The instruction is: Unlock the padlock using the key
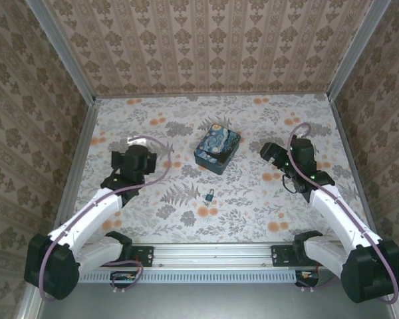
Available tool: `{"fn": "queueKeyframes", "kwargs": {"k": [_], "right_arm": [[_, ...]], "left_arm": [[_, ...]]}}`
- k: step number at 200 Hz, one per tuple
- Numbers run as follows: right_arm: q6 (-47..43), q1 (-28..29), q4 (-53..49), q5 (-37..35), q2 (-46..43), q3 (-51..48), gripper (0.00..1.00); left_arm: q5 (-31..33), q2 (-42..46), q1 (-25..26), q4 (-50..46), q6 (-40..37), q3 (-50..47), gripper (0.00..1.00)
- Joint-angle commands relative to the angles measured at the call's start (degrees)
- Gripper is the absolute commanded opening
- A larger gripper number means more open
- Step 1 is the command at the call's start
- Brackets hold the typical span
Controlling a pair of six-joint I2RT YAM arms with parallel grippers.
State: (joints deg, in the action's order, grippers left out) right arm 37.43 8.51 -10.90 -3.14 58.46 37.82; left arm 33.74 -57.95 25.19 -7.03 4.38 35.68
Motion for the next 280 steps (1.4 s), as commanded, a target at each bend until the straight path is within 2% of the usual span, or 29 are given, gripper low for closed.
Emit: {"fn": "queueKeyframes", "kwargs": {"k": [1,33,46,66,90,150,182,210,224,244,258,268,280], "right_arm": [[-4.95,-0.6,6.75,-11.56,0.48,-0.65,0.99],[-15.75,-0.77,24.29,-17.86,-1.93,-7.93,1.0],[-17.04,-1.48,25.49,-22.51,-1.07,-8.2,1.0],[-19.66,-3.42,27.12,-22.62,2.52,-8.31,0.99],[-22.36,-4.37,28.31,-22.85,6.75,-8.39,1.0],[-28.07,-5.02,41.17,-21.91,14.33,-12.48,1.0],[-30.75,-5.04,53.66,-20.7,19.45,-15.56,0.99],[-31.86,-6.15,63.93,-15.16,24.63,-18.45,1.0],[-33.26,-6.45,64.43,-10.07,24.98,-18.77,1.0],[-35.28,-6.66,77.04,-4.8,31.09,-21.78,0.99],[-35.89,-6.9,68.65,-1.71,28.58,-19.74,1.0],[-36.8,-7.41,68.21,2.09,29.95,-18.25,0.99],[-34.8,-8.65,61.74,2.02,29.56,-15.24,1.0]], "left_arm": [[-2.18,1.34,-5.58,9.04,-2.04,-1.54,1.0],[-6.42,0.44,-12.57,18.39,-0.98,-6.0,1.0],[-8.36,-0.32,-15.75,22.14,0.31,-7.85,1.0],[-11.13,-3.94,-19.52,26.37,1.01,-9.08,1.0],[-12.29,-9.83,-20.08,34.58,-2.58,-10.78,1.0],[-16.06,-22.85,-19.66,53.66,-7.01,-14.37,1.0],[-17.55,-27.36,-19.35,59.38,-7.71,-15.01,1.0],[-19.56,-28.6,-20.27,57.59,-7.1,-13.62,1.0],[-21.26,-30.38,-20.31,59.83,-7.82,-14.17,1.0],[-22.12,-30.4,-20.69,59.31,-7.5,-13.89,1.0],[-23.62,-30.3,-21.49,57.79,-7.14,-13.25,1.0],[-25.89,-30.49,-22.78,57.21,-6.48,-12.77,1.0],[-27.06,-30.3,-23.33,56.14,-6.06,-12.4,1.0]]}}
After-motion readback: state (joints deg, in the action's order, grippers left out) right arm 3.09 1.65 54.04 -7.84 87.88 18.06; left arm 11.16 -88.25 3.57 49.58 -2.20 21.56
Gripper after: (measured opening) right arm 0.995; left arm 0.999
